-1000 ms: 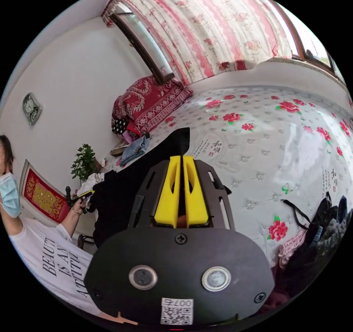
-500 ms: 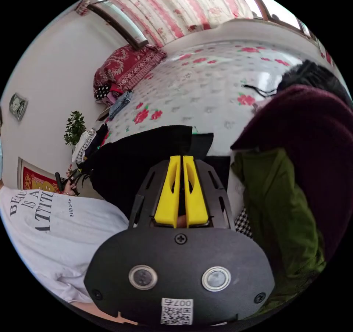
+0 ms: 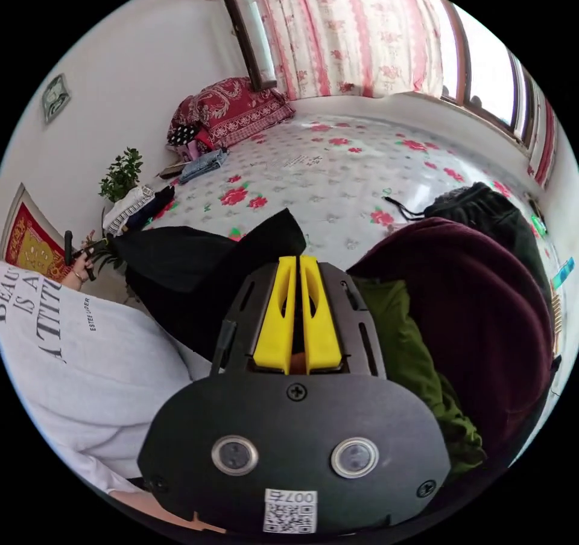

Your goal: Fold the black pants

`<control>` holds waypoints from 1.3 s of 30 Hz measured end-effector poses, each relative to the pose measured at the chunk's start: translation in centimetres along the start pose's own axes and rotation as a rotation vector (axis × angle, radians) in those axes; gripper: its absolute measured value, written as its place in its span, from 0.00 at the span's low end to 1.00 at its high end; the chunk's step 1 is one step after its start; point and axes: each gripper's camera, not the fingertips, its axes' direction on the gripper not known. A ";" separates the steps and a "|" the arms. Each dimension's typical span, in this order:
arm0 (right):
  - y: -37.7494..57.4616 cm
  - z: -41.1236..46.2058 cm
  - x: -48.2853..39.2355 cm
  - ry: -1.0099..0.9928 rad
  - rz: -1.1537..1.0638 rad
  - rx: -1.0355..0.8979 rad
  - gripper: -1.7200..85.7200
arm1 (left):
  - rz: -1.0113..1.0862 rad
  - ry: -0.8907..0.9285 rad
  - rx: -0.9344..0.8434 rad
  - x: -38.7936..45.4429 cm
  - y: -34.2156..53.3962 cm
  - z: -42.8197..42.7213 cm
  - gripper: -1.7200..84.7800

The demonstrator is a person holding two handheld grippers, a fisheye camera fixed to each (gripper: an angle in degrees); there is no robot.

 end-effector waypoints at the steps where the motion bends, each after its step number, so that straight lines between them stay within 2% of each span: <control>1: 0.9 0.6 0.0 0.009 0.003 -0.034 0.02 | -0.042 -0.003 -0.065 -0.6 1.8 1.0 0.01; 4: 6.6 6.3 0.2 -0.011 0.064 -0.277 0.02 | -0.177 0.018 -0.202 -2.2 6.5 3.8 0.01; 6: 11.1 11.1 1.1 -0.067 0.204 -0.445 0.02 | -0.239 0.022 -0.245 -2.8 8.7 4.8 0.01; 8: 13.7 12.6 1.5 -0.065 0.272 -0.486 0.02 | -0.270 0.017 -0.268 -3.3 9.9 4.9 0.01; 14: 15.1 9.3 3.3 -0.087 0.341 -0.370 0.02 | -0.246 0.011 -0.273 -3.9 11.0 3.0 0.02; 19: 15.1 6.2 3.4 -0.099 0.313 -0.254 0.03 | -0.341 0.021 -0.197 -4.7 13.7 0.5 0.02; 24: 17.2 9.0 3.6 -0.190 0.378 -0.303 0.05 | -0.428 0.011 -0.177 -5.5 16.5 -0.8 0.01; 29: 18.4 13.6 4.9 -0.122 0.478 -0.448 0.04 | -0.443 0.038 -0.194 -5.2 17.1 -0.4 0.01; 30: 18.2 13.3 5.0 -0.118 0.482 -0.431 0.03 | -0.435 0.047 -0.191 -4.9 16.9 -0.4 0.01; 33: 17.2 10.4 4.0 -0.100 0.390 -0.329 0.02 | -0.401 0.055 -0.182 -3.7 16.8 -0.7 0.01; 36: 17.5 4.0 1.6 -0.034 0.214 -0.116 0.02 | -0.392 0.056 -0.180 -2.8 17.4 -1.2 0.01; 39: 19.6 3.3 1.1 -0.025 0.182 -0.099 0.02 | -0.433 0.077 -0.171 -2.2 18.7 -1.9 0.01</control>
